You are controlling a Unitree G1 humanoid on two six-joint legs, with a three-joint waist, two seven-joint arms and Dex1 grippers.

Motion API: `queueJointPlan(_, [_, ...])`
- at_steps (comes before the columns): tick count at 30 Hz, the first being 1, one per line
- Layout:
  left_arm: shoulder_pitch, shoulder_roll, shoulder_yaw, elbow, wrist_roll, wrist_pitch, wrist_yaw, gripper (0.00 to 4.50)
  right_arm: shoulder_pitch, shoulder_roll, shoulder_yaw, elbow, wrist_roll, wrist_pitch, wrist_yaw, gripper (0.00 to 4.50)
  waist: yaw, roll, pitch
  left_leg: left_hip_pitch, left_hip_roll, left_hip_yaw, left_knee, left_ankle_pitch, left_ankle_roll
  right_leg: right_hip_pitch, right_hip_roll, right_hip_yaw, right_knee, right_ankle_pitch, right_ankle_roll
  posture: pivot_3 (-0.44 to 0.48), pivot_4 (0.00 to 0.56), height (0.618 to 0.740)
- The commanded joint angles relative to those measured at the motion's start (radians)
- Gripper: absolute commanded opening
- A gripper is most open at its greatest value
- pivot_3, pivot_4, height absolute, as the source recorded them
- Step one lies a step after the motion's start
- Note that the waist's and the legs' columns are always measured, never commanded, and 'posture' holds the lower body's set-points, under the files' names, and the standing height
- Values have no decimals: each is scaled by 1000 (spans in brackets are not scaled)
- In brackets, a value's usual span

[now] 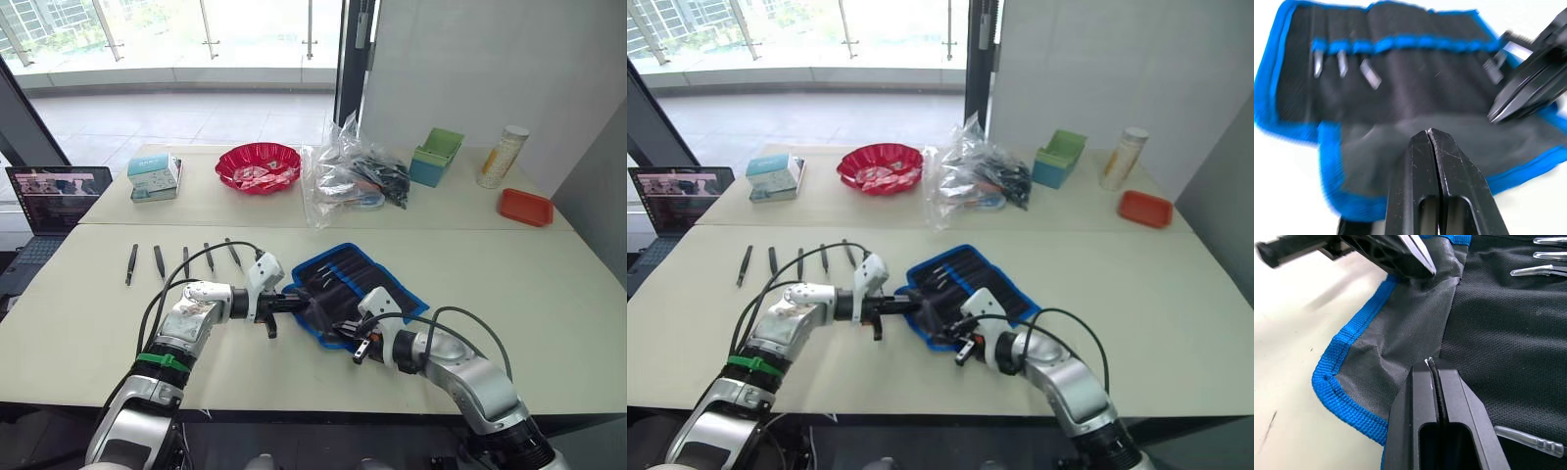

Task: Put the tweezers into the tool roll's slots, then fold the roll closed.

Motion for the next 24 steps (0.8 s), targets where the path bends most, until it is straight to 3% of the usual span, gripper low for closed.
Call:
queueJointPlan(1, [30,-5,2,6,16,-89,-8,20,1,-28,-16,-41,45,47,59,0,0,0,0,0,0,0,0,0,0,0,0,0,0,0,0,0,150,740])
queueJointPlan(5, [49,-25,4,17,19,-122,-3,20,-94,-11,-37,-41,78,53,89,0,-4,0,0,-1,1,0,-1,0,0,0,0,0,0,0,0,0,150,740])
queueJointPlan(12, [41,-34,22,46,28,-148,14,20,-226,48,53,217,-48,-81,126,0,-5,0,0,0,1,0,-1,0,0,-2,0,0,0,0,0,0,150,740])
queueJointPlan(16, [26,-48,40,42,12,-134,29,20,-186,65,110,262,-93,-105,148,0,-8,0,0,-1,1,2,-1,0,0,-4,0,0,1,0,0,0,150,740])
queueJointPlan(24, [-2,-96,76,-19,-64,-121,-1,20,-97,58,107,282,-119,-211,184,0,-6,0,0,-1,1,1,-1,0,0,-3,0,0,1,0,0,0,150,740])
